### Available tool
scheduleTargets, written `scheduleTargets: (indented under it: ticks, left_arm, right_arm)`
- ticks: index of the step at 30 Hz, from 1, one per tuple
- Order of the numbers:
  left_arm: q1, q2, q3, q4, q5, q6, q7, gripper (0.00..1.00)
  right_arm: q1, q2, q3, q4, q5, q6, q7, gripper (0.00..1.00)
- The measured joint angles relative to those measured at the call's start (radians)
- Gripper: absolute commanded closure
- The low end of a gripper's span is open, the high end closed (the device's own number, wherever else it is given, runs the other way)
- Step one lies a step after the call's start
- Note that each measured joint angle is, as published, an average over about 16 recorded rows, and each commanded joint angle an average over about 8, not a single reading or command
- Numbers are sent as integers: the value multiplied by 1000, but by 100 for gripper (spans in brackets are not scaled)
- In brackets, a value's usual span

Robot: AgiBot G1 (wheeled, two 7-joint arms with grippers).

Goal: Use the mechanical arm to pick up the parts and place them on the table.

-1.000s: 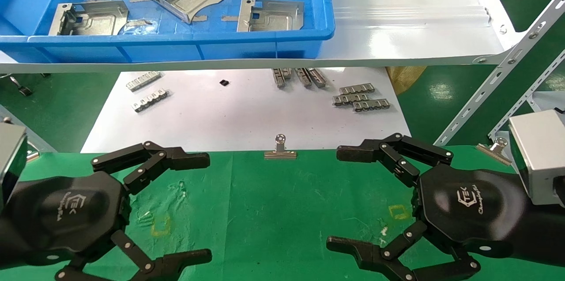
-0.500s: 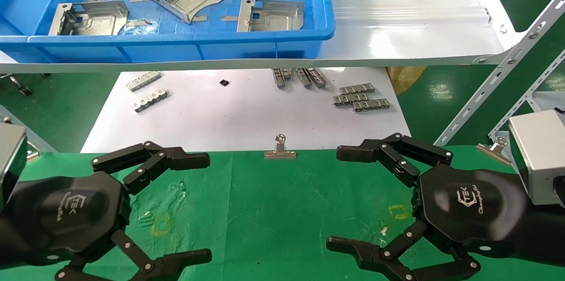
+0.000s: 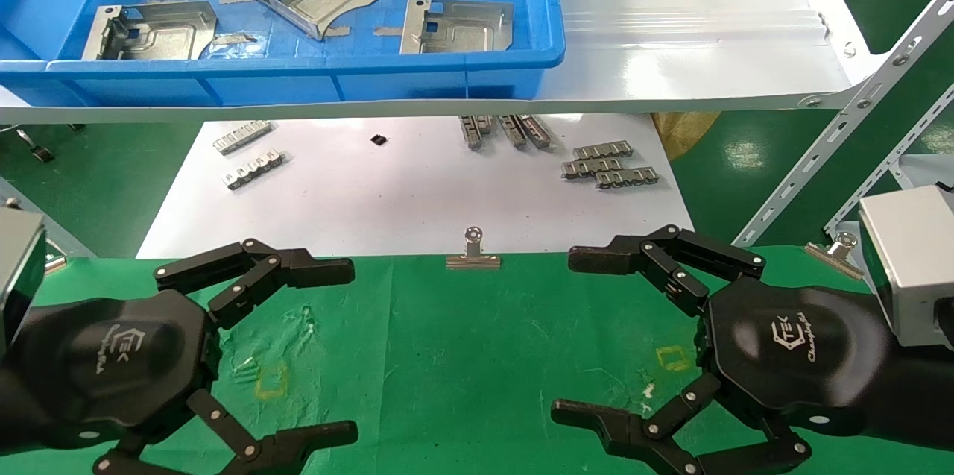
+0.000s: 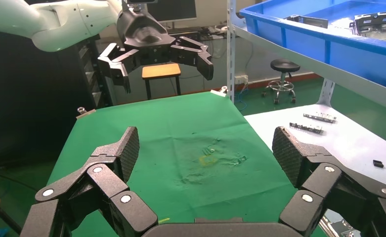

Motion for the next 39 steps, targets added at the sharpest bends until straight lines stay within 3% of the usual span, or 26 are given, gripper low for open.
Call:
scheduleTargets:
  ticks: [32, 39]
  left_arm:
    - [0, 0, 0, 0, 0, 0, 0, 0]
    - [0, 0, 0, 0, 0, 0, 0, 0]
  right_arm:
    - [0, 0, 0, 0, 0, 0, 0, 0]
    - [0, 0, 0, 0, 0, 0, 0, 85]
